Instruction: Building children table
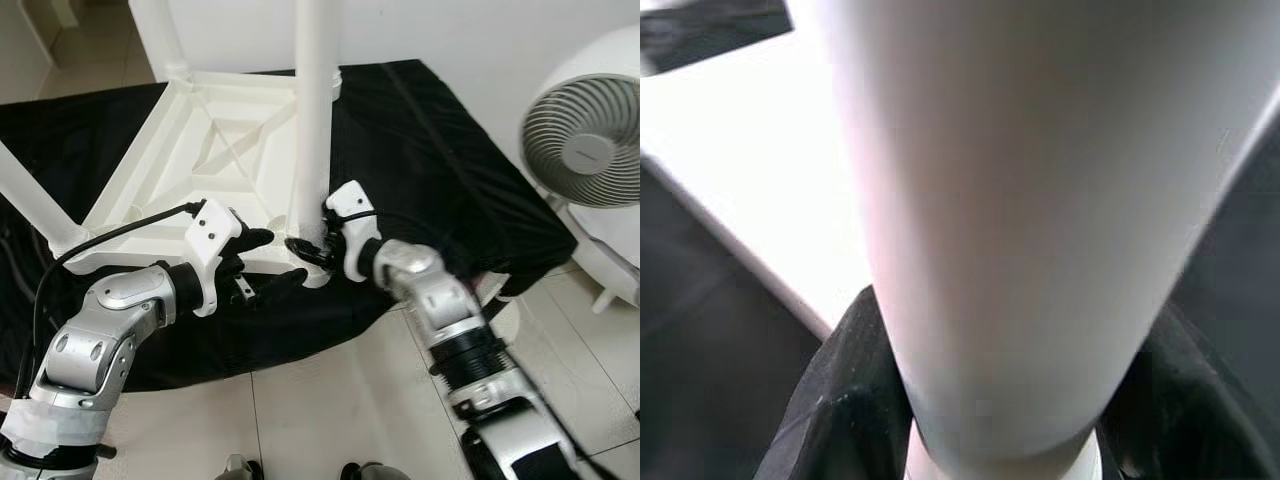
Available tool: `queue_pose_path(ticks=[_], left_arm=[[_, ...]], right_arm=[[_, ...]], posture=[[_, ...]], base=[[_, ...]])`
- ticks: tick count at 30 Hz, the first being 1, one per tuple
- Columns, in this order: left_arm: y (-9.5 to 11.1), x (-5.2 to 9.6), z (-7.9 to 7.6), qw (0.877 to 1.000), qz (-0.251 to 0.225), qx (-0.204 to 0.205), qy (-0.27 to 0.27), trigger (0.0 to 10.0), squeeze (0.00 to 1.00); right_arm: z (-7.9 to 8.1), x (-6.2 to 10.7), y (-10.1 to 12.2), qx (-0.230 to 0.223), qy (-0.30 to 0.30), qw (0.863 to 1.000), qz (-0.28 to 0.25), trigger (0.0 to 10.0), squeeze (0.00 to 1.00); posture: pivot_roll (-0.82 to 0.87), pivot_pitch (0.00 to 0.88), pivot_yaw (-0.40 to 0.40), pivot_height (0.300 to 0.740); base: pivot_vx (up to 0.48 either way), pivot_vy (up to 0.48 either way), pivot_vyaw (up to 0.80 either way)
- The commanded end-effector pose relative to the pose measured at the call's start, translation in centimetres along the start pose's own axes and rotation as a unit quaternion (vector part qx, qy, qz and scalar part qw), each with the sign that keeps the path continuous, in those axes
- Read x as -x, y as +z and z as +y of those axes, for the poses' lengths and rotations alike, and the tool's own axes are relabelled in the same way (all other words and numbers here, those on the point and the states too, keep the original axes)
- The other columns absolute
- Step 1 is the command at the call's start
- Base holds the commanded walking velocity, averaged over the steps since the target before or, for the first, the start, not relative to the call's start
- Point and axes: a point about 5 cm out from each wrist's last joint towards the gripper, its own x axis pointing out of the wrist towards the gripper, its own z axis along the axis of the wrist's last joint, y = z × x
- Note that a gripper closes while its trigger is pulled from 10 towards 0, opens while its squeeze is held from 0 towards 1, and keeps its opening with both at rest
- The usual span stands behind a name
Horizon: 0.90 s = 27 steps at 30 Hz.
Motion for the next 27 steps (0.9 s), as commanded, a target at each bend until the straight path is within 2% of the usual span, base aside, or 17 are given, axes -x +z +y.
queue_pose_path(ticks=[1, 2, 3, 4, 5, 7, 9, 11, 12, 14, 16, 18, 20, 23, 25, 26, 27], left_arm=[[-0.2, 0.3, 0.1, 1.0, 0.004, 0.004, 0.018, 10.0, 0.0], [-0.3, 0.2, 0.1, 1.0, 0.004, 0.004, 0.018, 10.0, 0.0], [-0.3, 0.2, 0.1, 1.0, 0.004, 0.004, 0.018, 10.0, 0.0], [-0.3, 0.2, 0.1, 1.0, 0.004, 0.005, 0.018, 10.0, 0.0], [-0.3, 0.2, 0.1, 1.0, 0.004, 0.005, 0.018, 10.0, 0.0], [-0.3, 0.1, 0.1, 1.0, 0.004, 0.005, 0.017, 10.0, 0.0], [-0.3, 0.1, 0.1, 1.0, 0.004, 0.005, 0.017, 10.0, 0.0], [-0.3, 0.1, 0.1, 1.0, 0.004, 0.005, 0.016, 10.0, 0.0], [-0.3, 0.1, 0.1, 1.0, 0.004, 0.005, 0.016, 10.0, 0.0], [-0.3, 0.1, 0.1, 1.0, 0.005, 0.006, 0.016, 10.0, 0.0], [-0.3, 0.1, 0.1, 1.0, 0.005, 0.006, 0.016, 10.0, 0.0], [-0.3, 0.1, 0.1, 1.0, 0.005, 0.006, 0.016, 10.0, 0.0], [-0.3, 0.1, 0.1, 1.0, 0.004, 0.006, 0.017, 10.0, 0.0], [-0.3, 0.1, 0.0, 1.0, 0.004, 0.007, 0.017, 10.0, 0.0], [-0.3, 0.1, 0.0, 1.0, 0.004, 0.007, 0.017, 10.0, 0.0], [-0.3, 0.1, 0.0, 1.0, 0.004, 0.007, 0.017, 10.0, 0.0], [-0.3, 0.1, 0.0, 1.0, 0.004, 0.007, 0.017, 10.0, 0.0]], right_arm=[[-0.8, 0.2, -0.3, 0.008, -0.03, 0.999, 0.013, 0.0, 0.0], [-0.8, 0.4, -0.5, -0.015, -0.09, 0.996, 0.015, 0.0, 0.0], [-0.8, 0.4, -0.5, -0.015, -0.09, 0.996, 0.015, 0.0, 0.0], [-0.8, 0.6, -0.6, -0.034, -0.137, 0.99, 0.019, 0.0, 0.0], [-0.8, 0.6, -0.6, -0.034, -0.137, 0.99, 0.019, 0.0, 0.0], [-0.8, 1.1, -1.1, -0.069, -0.212, 0.974, 0.026, 0.0, 0.0], [-0.7, 1.2, -1.2, -0.078, -0.23, 0.97, 0.027, 0.0, 0.0], [-1.1, 1.7, -1.3, -0.102, -0.305, 0.946, 0.027, 0.0, 0.0], [-1.1, 1.7, -1.3, -0.102, -0.305, 0.946, 0.027, 0.0, 0.0], [-1.4, 2.0, -1.1, -0.126, -0.345, 0.93, 0.022, 0.0, 0.0], [-1.4, 2.0, -1.1, -0.126, -0.345, 0.93, 0.022, 0.0, 0.0], [-1.6, 2.1, -0.8, -0.13, -0.358, 0.925, 0.01, 0.0, 0.0], [-1.8, 2.3, 0.2, -0.147, -0.38, 0.913, -0.023, 0.0, 0.0], [-1.8, 2.5, 0.7, -0.152, -0.389, 0.908, -0.035, 0.0, 0.0], [-1.6, 2.3, 0.9, -0.15, -0.377, 0.913, -0.037, 0.3, 0.0], [-1.1, 1.9, 1.1, -0.145, -0.353, 0.924, -0.038, 7.8, 0.0], [-1.1, 1.9, 1.1, -0.145, -0.353, 0.924, -0.038, 7.8, 0.0]], posture=[[-0.04, 0.138, 0.034, 0.74], [-0.04, 0.142, 0.039, 0.74], [-0.04, 0.142, 0.039, 0.74], [-0.04, 0.142, 0.039, 0.74], [-0.04, 0.142, 0.039, 0.74], [-0.04, 0.143, 0.039, 0.74], [-0.04, 0.143, 0.039, 0.74], [-0.04, 0.143, 0.039, 0.74], [-0.04, 0.143, 0.039, 0.74], [-0.04, 0.143, 0.039, 0.74], [-0.04, 0.143, 0.039, 0.74], [-0.04, 0.145, 0.039, 0.74], [-0.04, 0.145, 0.039, 0.74], [-0.04, 0.146, 0.038, 0.74], [-0.04, 0.146, 0.038, 0.74], [-0.04, 0.147, 0.037, 0.74], [-0.04, 0.147, 0.037, 0.74]], base=[[0.0, 0.0, 0.0], [0.0, 0.0, 0.0], [0.0, 0.0, 0.0], [0.0, 0.0, 0.0], [0.0, 0.0, 0.0], [0.0, 0.0, 0.0], [0.0, 0.0, 0.0], [0.0, 0.0, 0.0], [0.0, 0.0, 0.0], [0.0, 0.0, 0.0], [0.0, 0.0, 0.0], [0.0, 0.0, 0.0], [0.0, 0.0, 0.0], [0.0, 0.0, 0.0], [0.0, 0.0, 0.0], [0.0, 0.0, 0.0], [0.0, 0.0, 0.0]])
